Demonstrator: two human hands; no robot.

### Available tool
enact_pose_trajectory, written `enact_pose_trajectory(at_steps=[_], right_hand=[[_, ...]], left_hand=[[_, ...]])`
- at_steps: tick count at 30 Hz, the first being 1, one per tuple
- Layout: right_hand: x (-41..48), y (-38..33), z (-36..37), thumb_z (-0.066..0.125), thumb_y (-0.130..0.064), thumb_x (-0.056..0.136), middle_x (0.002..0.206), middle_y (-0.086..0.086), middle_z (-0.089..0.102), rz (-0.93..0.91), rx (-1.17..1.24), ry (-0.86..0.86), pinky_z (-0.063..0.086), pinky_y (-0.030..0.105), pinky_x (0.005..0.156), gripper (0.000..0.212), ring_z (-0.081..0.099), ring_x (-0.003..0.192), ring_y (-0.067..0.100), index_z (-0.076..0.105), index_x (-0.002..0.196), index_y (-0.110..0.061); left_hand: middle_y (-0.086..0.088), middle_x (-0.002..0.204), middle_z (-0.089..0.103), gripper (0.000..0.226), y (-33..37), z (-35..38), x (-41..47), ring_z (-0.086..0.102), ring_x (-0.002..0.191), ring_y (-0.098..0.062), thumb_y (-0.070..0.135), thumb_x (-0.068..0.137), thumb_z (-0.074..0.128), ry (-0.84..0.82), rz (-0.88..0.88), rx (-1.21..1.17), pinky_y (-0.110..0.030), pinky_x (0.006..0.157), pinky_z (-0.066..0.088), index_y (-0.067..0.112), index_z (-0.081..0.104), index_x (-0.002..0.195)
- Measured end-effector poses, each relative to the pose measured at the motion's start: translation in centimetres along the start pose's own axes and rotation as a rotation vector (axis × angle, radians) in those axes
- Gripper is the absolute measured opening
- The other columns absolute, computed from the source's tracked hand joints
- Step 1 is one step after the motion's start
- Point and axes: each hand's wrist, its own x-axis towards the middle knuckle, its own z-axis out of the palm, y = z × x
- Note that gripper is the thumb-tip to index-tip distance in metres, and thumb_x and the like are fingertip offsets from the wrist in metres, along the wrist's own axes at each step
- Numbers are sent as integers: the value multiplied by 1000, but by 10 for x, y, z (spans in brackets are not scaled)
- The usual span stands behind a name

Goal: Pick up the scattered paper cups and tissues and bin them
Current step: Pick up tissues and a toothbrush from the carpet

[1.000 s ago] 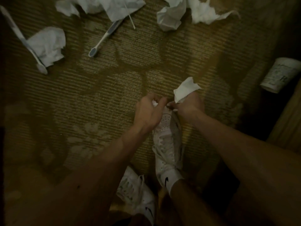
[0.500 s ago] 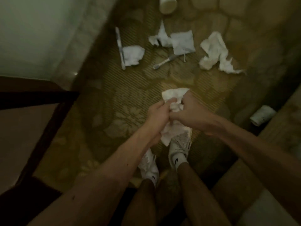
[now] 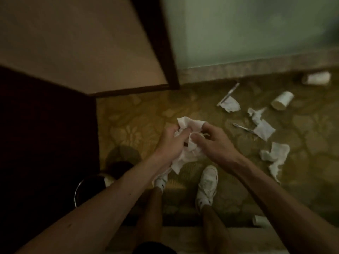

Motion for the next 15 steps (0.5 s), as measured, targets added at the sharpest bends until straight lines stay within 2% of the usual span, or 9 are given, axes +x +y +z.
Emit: enact_pose_trajectory(at_steps=[2,6,8,10,13,15], right_hand=[[-5,-8,31,63,-19,94,87,-5,72,-23,-84,-80,51,17,55,9,69,71,8,68,99,-24],[-15,0,116,67,-21,91,98,-7,71,-65,-254,-230,56,20,60,20,70,82,7,64,110,-29],[-21,14,164,69,-19,89,84,-15,71,-80,-323,-241,51,14,53,14,69,74,0,64,97,-30],[-26,37,214,68,-16,89,68,-22,68,-88,-415,-280,44,8,46,17,65,63,-8,63,82,-30],[-32,77,282,67,-19,87,63,-10,66,16,-501,-347,46,14,47,7,64,56,-4,67,81,-17],[-34,102,324,67,-20,84,67,-6,68,127,-507,-397,49,20,51,4,66,58,1,67,80,-21]], left_hand=[[0,99,77,23,-23,-30,-25,75,90,-16,33,100,57,70,-16,-121,-34,74,60,19,68,114],[1,99,77,24,-88,-91,-73,74,94,-17,37,95,64,235,-51,-312,-37,81,61,22,70,111],[0,97,77,22,-124,-119,-92,74,91,-18,38,93,66,320,-100,-392,-39,80,62,22,72,106],[-2,96,77,22,-165,-145,-106,74,89,-20,36,91,69,424,-171,-454,-42,82,61,21,71,107],[-8,101,74,16,-230,-182,-122,71,96,-26,27,92,66,501,-289,-534,-45,86,56,17,72,103],[-12,102,72,20,-268,-206,-127,68,96,-30,25,95,61,541,-357,-540,-43,84,54,11,72,105]])
